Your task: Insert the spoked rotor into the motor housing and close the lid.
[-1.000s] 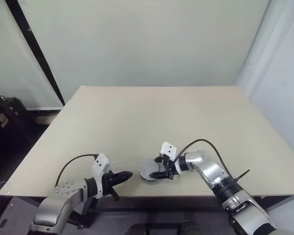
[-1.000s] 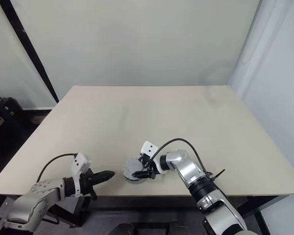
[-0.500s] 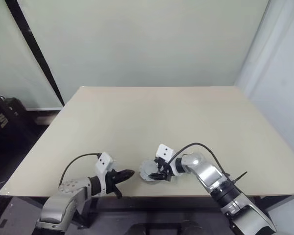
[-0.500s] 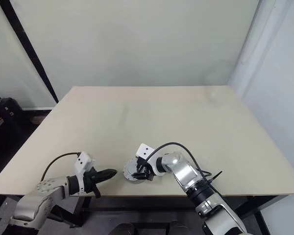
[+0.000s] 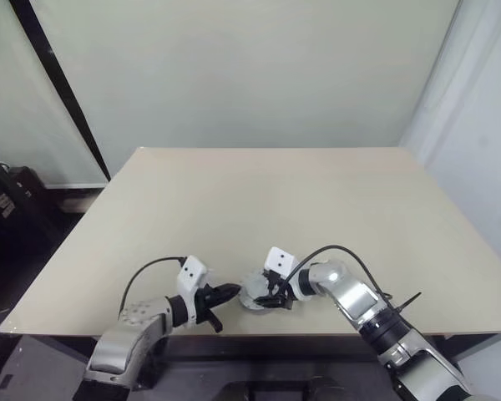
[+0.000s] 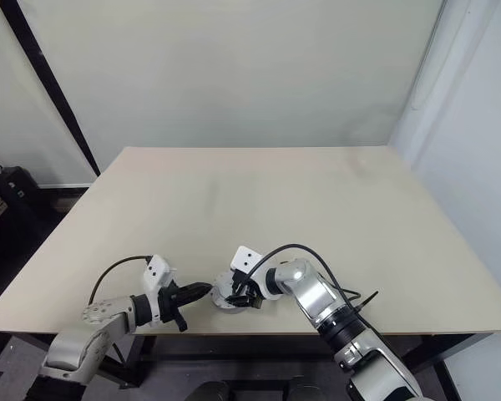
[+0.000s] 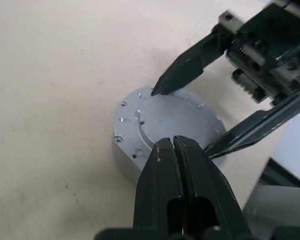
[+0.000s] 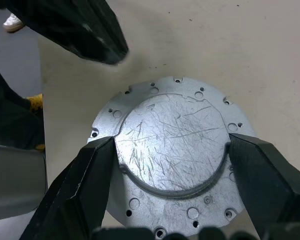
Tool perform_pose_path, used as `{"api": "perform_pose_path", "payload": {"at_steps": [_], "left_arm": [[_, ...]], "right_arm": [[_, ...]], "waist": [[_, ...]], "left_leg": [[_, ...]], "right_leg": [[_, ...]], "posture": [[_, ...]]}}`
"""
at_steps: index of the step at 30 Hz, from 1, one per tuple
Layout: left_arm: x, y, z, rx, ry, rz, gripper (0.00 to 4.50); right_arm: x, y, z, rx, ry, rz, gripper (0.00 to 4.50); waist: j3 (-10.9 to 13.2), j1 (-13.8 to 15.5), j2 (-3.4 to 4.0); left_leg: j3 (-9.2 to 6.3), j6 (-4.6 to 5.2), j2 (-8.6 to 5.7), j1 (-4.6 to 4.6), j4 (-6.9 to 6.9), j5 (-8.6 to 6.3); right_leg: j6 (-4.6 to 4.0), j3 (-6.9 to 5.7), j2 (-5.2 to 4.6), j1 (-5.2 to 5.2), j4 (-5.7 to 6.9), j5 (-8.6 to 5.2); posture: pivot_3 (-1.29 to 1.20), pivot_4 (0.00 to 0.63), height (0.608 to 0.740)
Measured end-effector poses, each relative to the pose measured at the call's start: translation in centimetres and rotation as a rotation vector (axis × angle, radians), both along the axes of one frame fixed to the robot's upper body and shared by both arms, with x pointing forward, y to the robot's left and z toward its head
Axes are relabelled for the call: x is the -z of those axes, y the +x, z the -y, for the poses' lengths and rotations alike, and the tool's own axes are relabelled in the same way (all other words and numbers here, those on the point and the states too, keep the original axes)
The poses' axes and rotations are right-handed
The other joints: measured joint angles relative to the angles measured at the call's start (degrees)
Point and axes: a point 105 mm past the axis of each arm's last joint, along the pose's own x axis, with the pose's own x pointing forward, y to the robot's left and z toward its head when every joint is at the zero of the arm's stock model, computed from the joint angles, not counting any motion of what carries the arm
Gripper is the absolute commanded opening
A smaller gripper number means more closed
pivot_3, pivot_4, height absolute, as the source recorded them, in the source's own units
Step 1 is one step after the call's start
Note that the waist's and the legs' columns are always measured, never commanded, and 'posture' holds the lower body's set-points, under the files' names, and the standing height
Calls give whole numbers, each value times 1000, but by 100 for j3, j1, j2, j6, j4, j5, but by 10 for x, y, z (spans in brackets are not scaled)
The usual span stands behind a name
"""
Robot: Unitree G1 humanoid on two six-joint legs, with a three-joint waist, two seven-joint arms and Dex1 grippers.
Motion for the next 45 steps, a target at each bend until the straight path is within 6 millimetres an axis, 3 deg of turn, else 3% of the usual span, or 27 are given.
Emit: {"api": "perform_pose_path", "payload": {"at_steps": [5, 11, 13, 15, 20, 24, 30, 36, 45], "left_arm": [[18, -4, 4, 17, 64, -45, 0], [19, 1, 9, 25, 79, -28, 0], [19, 2, 10, 24, 79, -26, 0], [19, 2, 10, 22, 81, -26, 0], [19, 4, 9, 22, 91, -25, 0], [19, 4, 10, 25, 96, -24, 0], [19, 4, 11, 27, 96, -25, 0], [19, 4, 11, 28, 97, -24, 0], [19, 4, 12, 29, 93, -23, 0]], "right_arm": [[0, 0, 0, -4, -3, 1, 3345], [0, 0, 0, -4, -12, -11, 3345], [-1, 1, 1, -8, -16, -12, 4075], [-1, 0, 4, -17, -22, -20, 4485], [-5, 0, 4, 7, 23, -74, 4485], [-25, 9, 7, 60, 99, -110, 4485], [-43, 28, 28, 228, 171, -193, 4485], [-17, 30, 65, 532, 189, -513, 4485], [2, 9, 60, 650, 335, -945, 4485]], "waist": [[0, 0, 1], [-3, 2, 6], [-3, 3, 7], [-4, 3, 7], [-4, 2, 8], [-3, 3, 9], [-4, 5, 10], [-7, 4, 18], [-9, 3, 25]], "left_leg": [[0, 0, 0, -1, 0, 0], [-2, 1, -2, 1, 2, 0], [-3, 1, -5, 0, 2, 0], [-6, 1, -8, -1, 2, 0], [-7, 9, -7, 0, 2, 6], [-8, 10, -8, -1, 4, 8], [-11, 10, -10, -2, 5, 8], [-9, 11, -11, -6, 4, 9], [-8, 17, -14, -8, 6, 12]], "right_leg": [[0, 0, 0, -1, 0, 0], [-1, -1, -1, 4, 0, -1], [0, 0, -3, 4, -1, -1], [1, 0, -5, 5, -2, 0], [0, -2, -4, 5, 0, -1], [0, -1, -4, 6, 0, -1], [0, -1, -4, 6, 0, -1], [-1, 1, -5, 5, 0, -1], [0, 2, -6, 7, -1, -1]], "posture": [[0, 0, 740], [0, 0, 740], [0, 0, 740], [0, 0, 740], [0, 0, 740], [0, 0, 740], [0, 0, 740], [0, 0, 740], [0, 0, 740]]}}
